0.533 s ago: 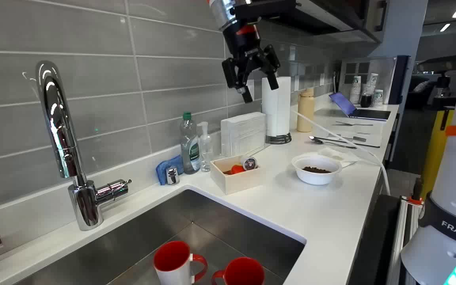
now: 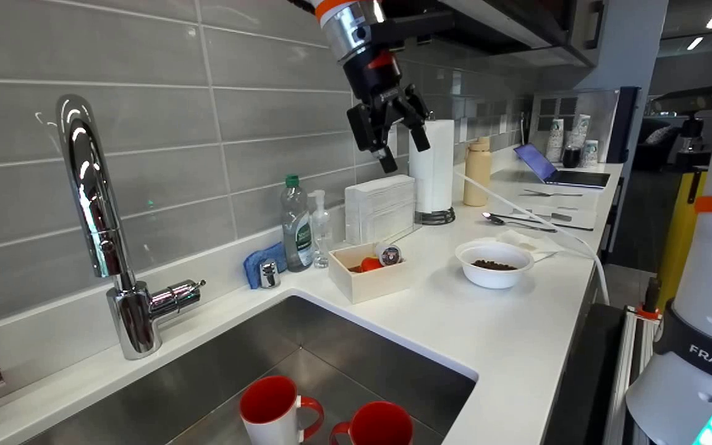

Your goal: Move the box to the right.

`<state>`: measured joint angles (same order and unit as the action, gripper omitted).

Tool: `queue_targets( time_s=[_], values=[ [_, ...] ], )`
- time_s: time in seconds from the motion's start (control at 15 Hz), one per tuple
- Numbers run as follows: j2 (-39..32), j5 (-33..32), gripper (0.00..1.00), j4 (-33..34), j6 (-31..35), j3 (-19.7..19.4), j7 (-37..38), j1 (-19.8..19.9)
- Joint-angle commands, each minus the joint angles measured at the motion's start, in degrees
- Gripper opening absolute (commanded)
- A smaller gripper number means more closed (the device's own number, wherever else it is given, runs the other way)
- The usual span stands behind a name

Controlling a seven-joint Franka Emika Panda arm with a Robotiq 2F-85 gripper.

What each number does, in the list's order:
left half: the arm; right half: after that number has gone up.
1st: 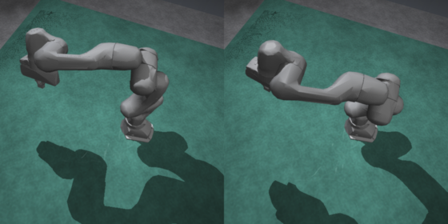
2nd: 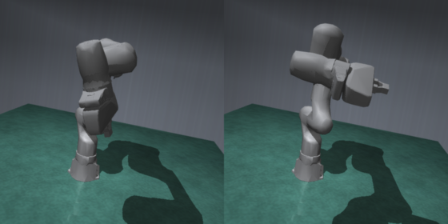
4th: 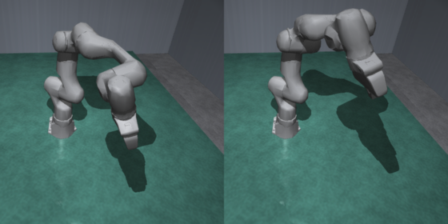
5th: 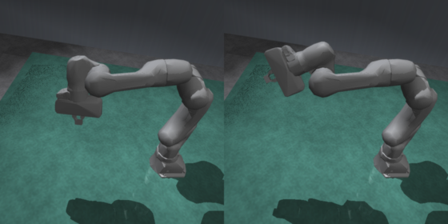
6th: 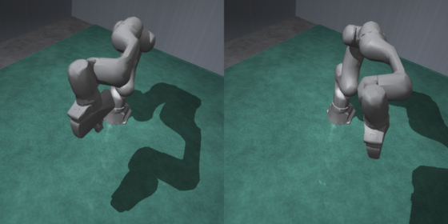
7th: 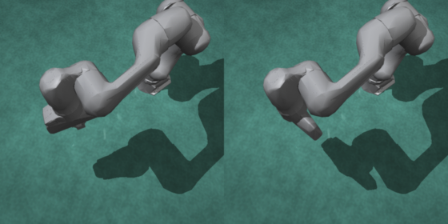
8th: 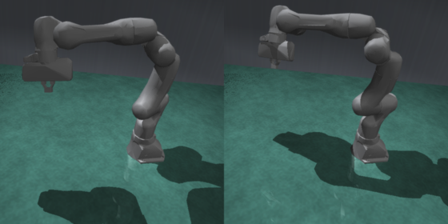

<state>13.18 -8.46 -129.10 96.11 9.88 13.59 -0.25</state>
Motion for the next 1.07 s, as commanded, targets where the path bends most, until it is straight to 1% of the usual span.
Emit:
queue_targets(
  time_s=[0.0, 0.2, 0.53, 0.8, 1.0],
  values=[
    [-7.0, -2.5, 1.0, 3.0, 1.9, -1.9, -9.5, -2.0],
    [-13.0, -5.2, 1.0, 4.1, 7.1, -2.5, -16.9, -2.5],
    [-22.3, -8.6, 1.0, 6.1, 13.1, -2.5, -28.1, -3.5],
    [-28.1, -11.5, 1.0, 6.8, 16.3, -2.3, -30.1, -4.9],
    [-30.7, -13.0, 1.0, 7.8, 17.3, -2.5, -30.9, -5.5]
  ],
)
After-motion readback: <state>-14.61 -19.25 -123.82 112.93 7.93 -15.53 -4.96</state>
